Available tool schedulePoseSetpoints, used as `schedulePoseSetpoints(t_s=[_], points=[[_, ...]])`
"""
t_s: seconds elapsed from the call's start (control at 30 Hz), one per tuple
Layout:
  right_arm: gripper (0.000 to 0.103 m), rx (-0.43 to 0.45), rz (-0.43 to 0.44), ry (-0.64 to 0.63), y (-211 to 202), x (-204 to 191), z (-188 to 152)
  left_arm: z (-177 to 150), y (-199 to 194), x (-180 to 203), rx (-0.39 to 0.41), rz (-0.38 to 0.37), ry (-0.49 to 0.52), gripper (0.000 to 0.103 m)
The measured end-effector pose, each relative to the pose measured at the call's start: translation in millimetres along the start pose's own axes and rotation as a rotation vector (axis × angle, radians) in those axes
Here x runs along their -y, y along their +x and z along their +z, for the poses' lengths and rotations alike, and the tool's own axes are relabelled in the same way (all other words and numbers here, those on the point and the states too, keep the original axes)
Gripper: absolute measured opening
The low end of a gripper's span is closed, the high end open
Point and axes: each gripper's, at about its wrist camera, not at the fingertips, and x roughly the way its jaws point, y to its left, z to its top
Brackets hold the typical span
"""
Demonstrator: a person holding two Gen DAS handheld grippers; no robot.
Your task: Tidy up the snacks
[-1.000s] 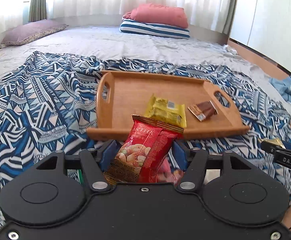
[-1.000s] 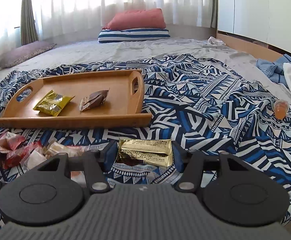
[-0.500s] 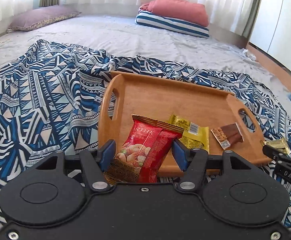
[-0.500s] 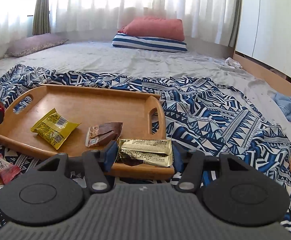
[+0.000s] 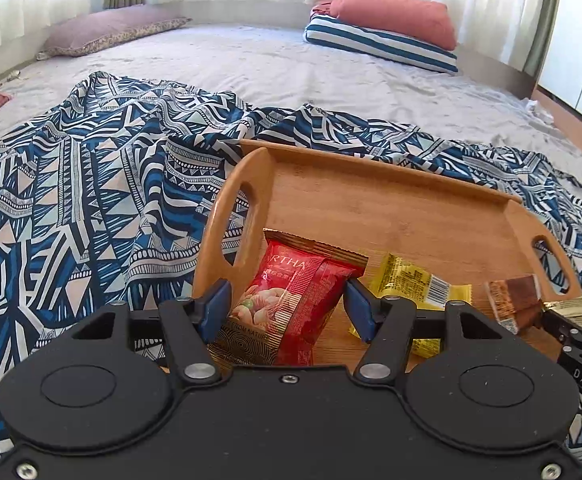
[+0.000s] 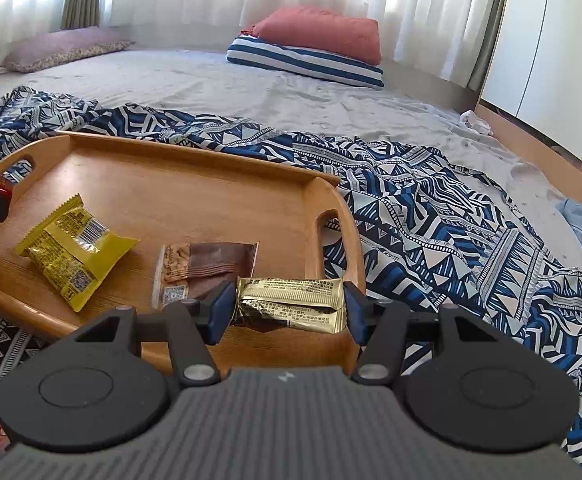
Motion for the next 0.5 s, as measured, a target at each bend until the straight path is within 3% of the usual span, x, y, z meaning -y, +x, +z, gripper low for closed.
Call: schedulePoseSetpoints(t_s=[0.5], points=[[0.061, -0.013, 0.088, 0.050, 18.6, -8.9, 12.0, -1.2, 17.3, 11.2, -0.009, -0.023, -0.029, 0.060]])
